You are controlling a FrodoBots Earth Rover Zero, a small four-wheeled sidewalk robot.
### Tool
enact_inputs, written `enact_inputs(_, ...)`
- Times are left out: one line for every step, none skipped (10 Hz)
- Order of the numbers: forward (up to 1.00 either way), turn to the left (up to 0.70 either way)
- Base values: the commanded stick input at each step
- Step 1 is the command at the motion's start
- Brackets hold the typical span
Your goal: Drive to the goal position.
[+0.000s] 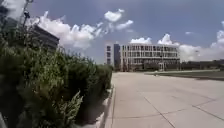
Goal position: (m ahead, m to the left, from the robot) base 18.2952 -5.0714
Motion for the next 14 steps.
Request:
enact_inputs(0.70,-0.35)
enact_inputs(0.70,-0.35)
enact_inputs(0.70,-0.35)
enact_inputs(0.70,-0.35)
enact_inputs(0.70,-0.32)
enact_inputs(0.70,-0.25)
enact_inputs(0.70,-0.17)
enact_inputs(0.70,-0.10)
enact_inputs(0.70,-0.03)
enact_inputs(0.70,0.00)
enact_inputs(0.70,0.00)
enact_inputs(0.70,0.00)
enact_inputs(0.70,0.00)
enact_inputs(0.70,0.00)
